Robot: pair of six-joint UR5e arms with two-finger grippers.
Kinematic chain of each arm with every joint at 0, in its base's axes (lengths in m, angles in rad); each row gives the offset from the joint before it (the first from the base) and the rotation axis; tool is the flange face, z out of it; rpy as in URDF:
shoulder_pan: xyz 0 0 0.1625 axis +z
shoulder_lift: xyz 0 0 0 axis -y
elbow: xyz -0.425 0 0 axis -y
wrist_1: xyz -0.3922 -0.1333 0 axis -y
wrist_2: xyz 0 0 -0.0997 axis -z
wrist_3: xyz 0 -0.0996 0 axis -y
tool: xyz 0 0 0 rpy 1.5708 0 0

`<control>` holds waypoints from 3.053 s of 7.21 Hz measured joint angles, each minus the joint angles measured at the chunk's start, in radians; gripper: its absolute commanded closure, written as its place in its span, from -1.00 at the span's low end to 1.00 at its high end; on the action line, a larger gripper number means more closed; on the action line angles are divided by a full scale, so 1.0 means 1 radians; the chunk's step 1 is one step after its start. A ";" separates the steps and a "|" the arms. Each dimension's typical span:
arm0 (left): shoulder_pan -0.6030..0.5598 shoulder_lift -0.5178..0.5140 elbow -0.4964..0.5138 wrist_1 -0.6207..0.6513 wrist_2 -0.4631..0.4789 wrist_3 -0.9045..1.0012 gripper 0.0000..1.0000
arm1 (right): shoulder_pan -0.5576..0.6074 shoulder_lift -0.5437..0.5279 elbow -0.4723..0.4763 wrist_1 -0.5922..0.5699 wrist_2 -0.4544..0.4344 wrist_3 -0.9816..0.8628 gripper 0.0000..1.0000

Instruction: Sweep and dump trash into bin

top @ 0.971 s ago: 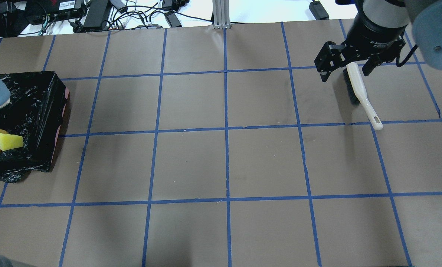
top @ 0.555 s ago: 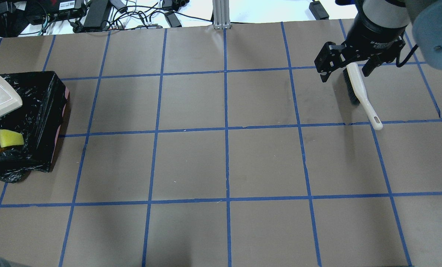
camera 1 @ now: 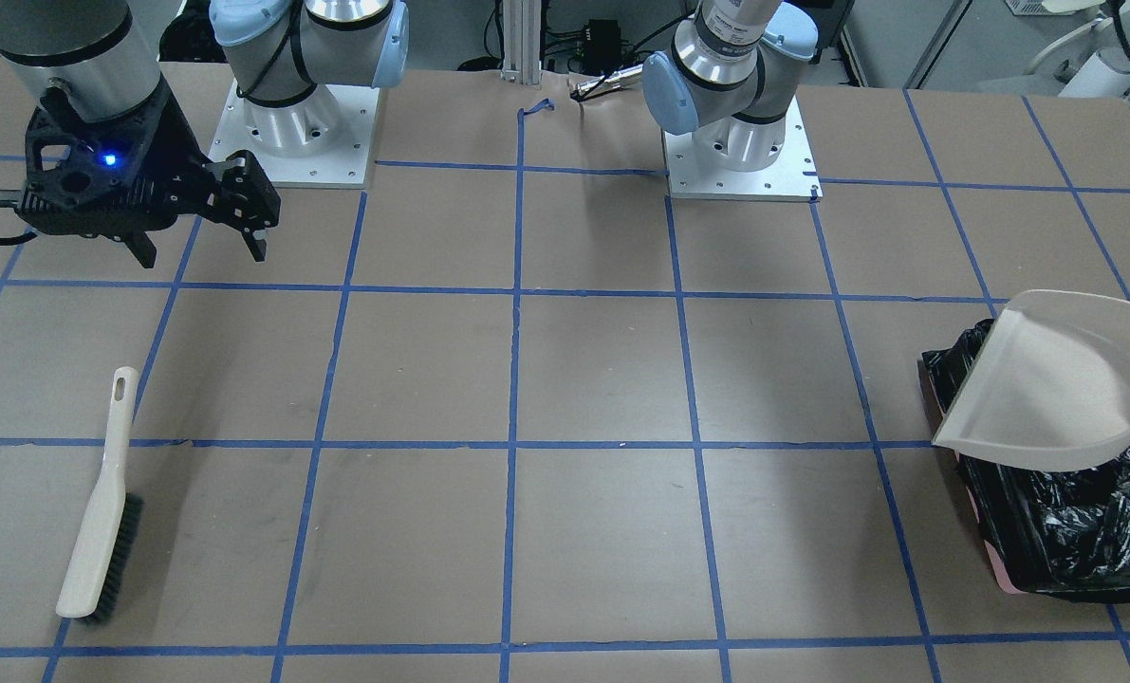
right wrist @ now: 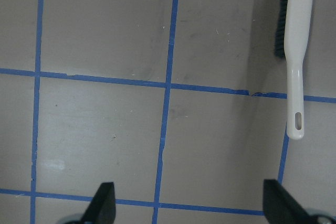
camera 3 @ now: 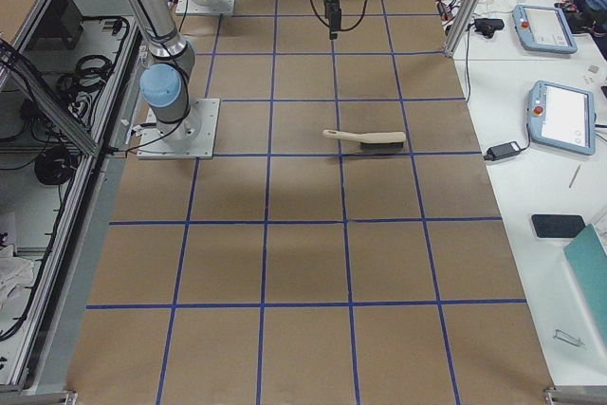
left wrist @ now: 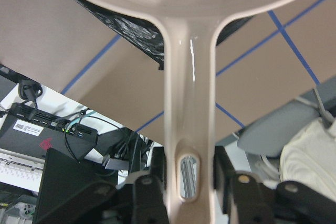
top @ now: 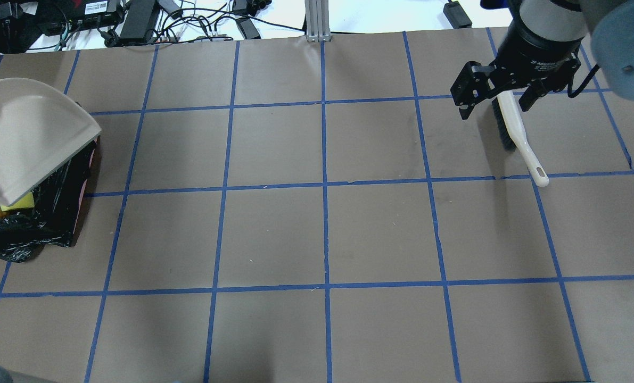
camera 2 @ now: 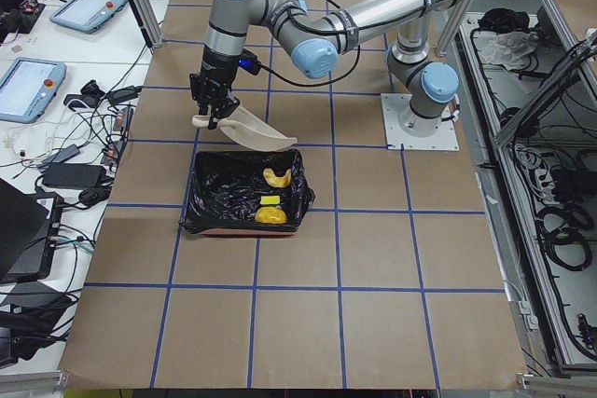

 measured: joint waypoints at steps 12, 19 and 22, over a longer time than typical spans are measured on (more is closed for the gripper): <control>-0.259 -0.218 -0.023 -0.204 -0.174 -0.935 0.94 | 0.000 0.000 0.000 0.002 -0.003 0.000 -1.00; -0.295 -0.303 -0.030 -0.089 -0.090 -0.869 0.86 | 0.000 -0.001 0.001 0.002 -0.002 0.000 -1.00; -0.297 -0.308 -0.030 -0.076 -0.083 -0.859 0.53 | 0.000 -0.001 0.001 0.002 -0.003 0.001 -1.00</control>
